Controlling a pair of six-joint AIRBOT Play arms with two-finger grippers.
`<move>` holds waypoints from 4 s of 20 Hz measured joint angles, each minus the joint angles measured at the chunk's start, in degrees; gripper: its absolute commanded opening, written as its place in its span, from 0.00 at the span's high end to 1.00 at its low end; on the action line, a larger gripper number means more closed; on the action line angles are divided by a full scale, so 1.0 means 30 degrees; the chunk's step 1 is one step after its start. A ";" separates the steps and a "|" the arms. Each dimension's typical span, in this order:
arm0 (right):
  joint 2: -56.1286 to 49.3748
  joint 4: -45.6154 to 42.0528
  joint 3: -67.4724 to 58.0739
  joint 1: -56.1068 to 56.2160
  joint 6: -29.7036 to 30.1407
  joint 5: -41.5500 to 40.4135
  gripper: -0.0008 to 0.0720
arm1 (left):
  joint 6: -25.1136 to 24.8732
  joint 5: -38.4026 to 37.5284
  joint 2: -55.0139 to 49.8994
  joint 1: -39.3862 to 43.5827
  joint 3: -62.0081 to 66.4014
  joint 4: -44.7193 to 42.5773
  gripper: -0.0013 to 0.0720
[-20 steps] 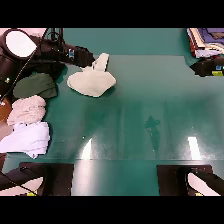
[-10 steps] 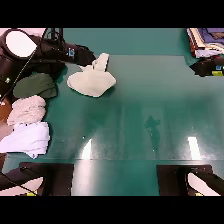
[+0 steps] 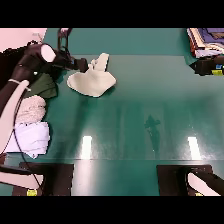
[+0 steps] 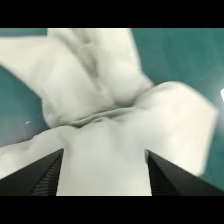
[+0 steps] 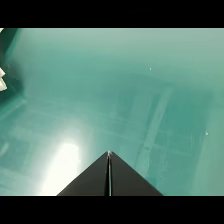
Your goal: Fold the shirts.
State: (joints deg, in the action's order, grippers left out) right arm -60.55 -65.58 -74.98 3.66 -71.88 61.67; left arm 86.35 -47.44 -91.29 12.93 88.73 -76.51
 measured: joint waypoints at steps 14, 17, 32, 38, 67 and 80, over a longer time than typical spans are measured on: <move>0.0080 0.0015 -0.2011 0.0000 0.0000 0.0124 0.97 | 0.0051 -0.4459 -0.1530 -0.0364 0.7876 0.0663 0.95; 0.0219 0.0015 -0.4146 0.0000 0.0000 0.0408 0.97 | -0.0291 -0.5282 0.1268 0.0102 0.9996 0.0867 0.95; 0.0379 0.0015 -0.8582 0.0000 -0.0007 0.3373 0.97 | -0.1756 -0.7257 0.3279 0.9806 0.4874 0.0678 0.10; 0.0379 0.0000 -0.8641 0.0000 -0.0007 0.4036 0.97 | -0.1596 -0.7380 0.1916 0.7380 0.3963 -0.0386 0.10; -0.2637 0.0860 -0.8641 0.0036 -0.0022 0.5858 0.97 | -0.2295 -0.5428 0.9901 0.7417 -1.9125 1.0746 0.95; -0.2863 0.0838 -0.6207 0.0044 -0.0022 0.6688 0.88 | 0.0335 -0.4714 1.0091 -0.0342 -1.1074 0.0699 0.95</move>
State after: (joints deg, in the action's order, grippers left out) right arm -69.14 -63.07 -93.60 3.79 -71.94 81.73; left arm 87.35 -61.58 -61.01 11.90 55.51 -74.41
